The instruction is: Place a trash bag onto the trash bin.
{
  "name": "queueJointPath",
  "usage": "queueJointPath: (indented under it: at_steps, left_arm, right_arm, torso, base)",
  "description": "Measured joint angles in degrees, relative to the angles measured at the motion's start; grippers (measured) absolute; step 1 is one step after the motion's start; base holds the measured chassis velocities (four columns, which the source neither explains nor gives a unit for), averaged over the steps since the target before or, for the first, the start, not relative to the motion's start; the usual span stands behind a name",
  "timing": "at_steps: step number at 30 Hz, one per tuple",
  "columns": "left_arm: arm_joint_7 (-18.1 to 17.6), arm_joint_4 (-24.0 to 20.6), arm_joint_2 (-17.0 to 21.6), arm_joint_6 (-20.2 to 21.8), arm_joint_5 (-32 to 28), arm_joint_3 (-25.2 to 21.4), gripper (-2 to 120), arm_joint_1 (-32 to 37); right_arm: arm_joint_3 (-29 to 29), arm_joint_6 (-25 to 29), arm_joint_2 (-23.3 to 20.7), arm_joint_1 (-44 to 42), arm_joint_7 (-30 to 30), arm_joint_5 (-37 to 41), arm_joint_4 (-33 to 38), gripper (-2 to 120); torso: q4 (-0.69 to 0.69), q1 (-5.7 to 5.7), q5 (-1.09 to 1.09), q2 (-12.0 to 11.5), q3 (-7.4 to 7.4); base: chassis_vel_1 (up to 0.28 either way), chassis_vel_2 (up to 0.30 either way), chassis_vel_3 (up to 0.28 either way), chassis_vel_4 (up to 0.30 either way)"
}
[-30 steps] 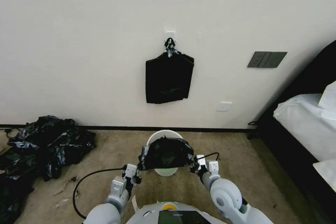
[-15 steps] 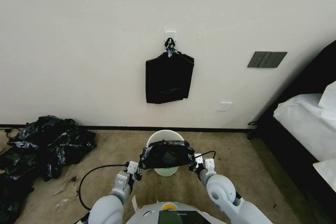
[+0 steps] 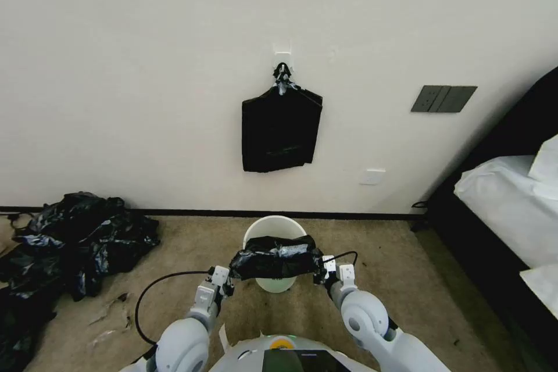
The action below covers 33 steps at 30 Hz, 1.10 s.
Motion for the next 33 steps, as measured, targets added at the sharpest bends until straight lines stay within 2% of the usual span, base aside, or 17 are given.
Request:
queueJointPath:
  at_steps: [4,7,8,14,16,18,19,21,23,25,26,27,28,29,30,31,33]
  left_arm:
    - [0.1,-0.5,0.0,-0.5,1.1,-0.5,0,1.0]
    - [-0.4,-0.5,0.0,-0.6,3.3,-1.6,10,2.5]
    - [-0.4,-0.5,0.0,-0.6,3.3,-1.6,10,2.5]
    - [-0.6,-2.6,0.0,-0.6,5.2,-2.9,29,4.7]
    - [-0.5,-3.7,0.0,-0.6,6.4,-2.9,39,5.4]
    - [-0.5,-3.7,0.0,-0.6,6.5,-2.9,39,5.5]
    - [-0.3,-4.3,0.0,-0.6,7.2,-3.1,50,5.8]
    - [1.1,-4.9,0.3,-1.3,7.9,-4.0,59,6.6]
    - [2.0,-4.9,0.5,-2.1,8.0,-4.3,63,6.9]
    - [5.5,-3.6,1.1,-10.7,9.2,-5.3,73,8.3]
    - [5.5,-3.6,1.1,-10.7,9.2,-5.3,73,8.3]
    - [7.9,-2.0,1.3,-16.6,10.3,-5.9,78,8.9]
    - [12.2,0.5,1.4,-24.2,11.8,-7.4,84,9.7]
    - [13.8,1.1,1.5,-26.2,11.7,-8.0,88,10.2]
    - [13.8,1.1,1.5,-26.2,11.7,-8.0,88,10.2]
    - [16.3,1.5,1.7,-28.3,11.0,-9.0,94,11.3]
    - [19.4,1.7,2.1,-30.0,10.6,-10.5,99,12.9]
  right_arm:
    - [0.3,2.4,-1.0,-1.9,-3.3,-3.9,0.8,1]
    - [0.8,4.3,-1.8,-3.7,-4.5,-6.7,2.1,15]
    - [0.8,4.3,-1.8,-3.7,-4.5,-6.7,2.1,15]
    - [1.6,5.4,-2.8,-6.3,-4.7,-8.9,4.4,35]
    - [2.0,6.0,-3.3,-7.7,-4.7,-9.9,5.5,45]
    - [2.0,6.0,-3.3,-7.8,-4.7,-10.0,5.6,45]
    - [2.2,6.2,-3.6,-8.6,-4.7,-10.7,6.3,55]
    - [2.5,6.4,-3.9,-9.5,-4.7,-11.6,7.2,65]
    - [2.5,6.5,-4.0,-9.6,-4.7,-11.8,7.3,68]
    - [2.7,6.5,-4.1,-10.0,-4.7,-12.3,7.7,79]
    - [2.7,6.5,-4.1,-10.0,-4.7,-12.3,7.7,79]
    - [2.7,6.6,-4.1,-10.1,-4.7,-12.4,7.8,84]
    - [2.6,6.6,-4.1,-10.3,-4.7,-12.6,7.9,90]
    - [2.6,6.7,-4.0,-10.4,-4.7,-12.8,7.9,93]
    - [2.6,6.7,-4.0,-10.4,-4.7,-12.8,7.9,93]
    - [2.5,6.7,-4.0,-10.6,-4.7,-12.9,7.9,98]
    - [2.3,6.8,-3.9,-10.7,-4.7,-13.1,7.9,100]
  torso:
    - [-0.01,0.0,0.0,0.0,0.0]
    - [-0.01,0.0,0.0,0.0,0.0]
    - [-0.01,0.0,0.0,0.0,0.0]
    - [0.0,0.0,0.0,0.0,0.0]
    - [0.0,0.0,0.0,0.0,0.0]
    - [0.0,0.0,0.0,0.0,0.0]
    - [0.0,0.0,0.0,0.0,0.0]
    - [0.0,0.0,0.0,0.0,0.0]
    - [-0.01,0.0,0.0,0.0,0.0]
    - [-0.01,0.0,0.01,0.0,0.0]
    - [-0.01,0.0,0.01,0.0,0.0]
    - [0.0,0.0,0.0,0.0,0.0]
    - [0.0,0.0,-0.02,0.0,0.0]
    - [0.0,0.0,-0.02,0.0,0.0]
    - [0.0,0.0,-0.02,0.0,0.0]
    - [-0.01,0.0,-0.02,0.0,0.0]
    - [0.0,0.0,0.01,0.0,0.0]
  base:
    - [0.0,0.0,0.0,0.0]
    - [0.0,0.0,0.0,0.0]
    - [0.0,0.0,0.0,0.0]
    - [0.0,0.0,0.0,0.0]
    - [0.0,0.0,0.0,0.0]
    - [0.0,0.0,0.0,0.0]
    - [0.0,0.0,0.0,0.0]
    - [0.0,0.0,0.0,0.0]
    - [0.0,0.0,0.0,0.0]
    - [0.0,0.0,0.0,0.0]
    - [0.0,0.0,0.0,0.0]
    - [0.0,0.0,0.0,0.0]
    - [0.0,0.0,0.0,0.0]
    - [0.0,0.0,0.0,0.0]
    - [0.0,0.0,0.0,0.0]
    - [0.0,0.0,0.0,0.0]
    - [0.0,0.0,0.0,0.0]
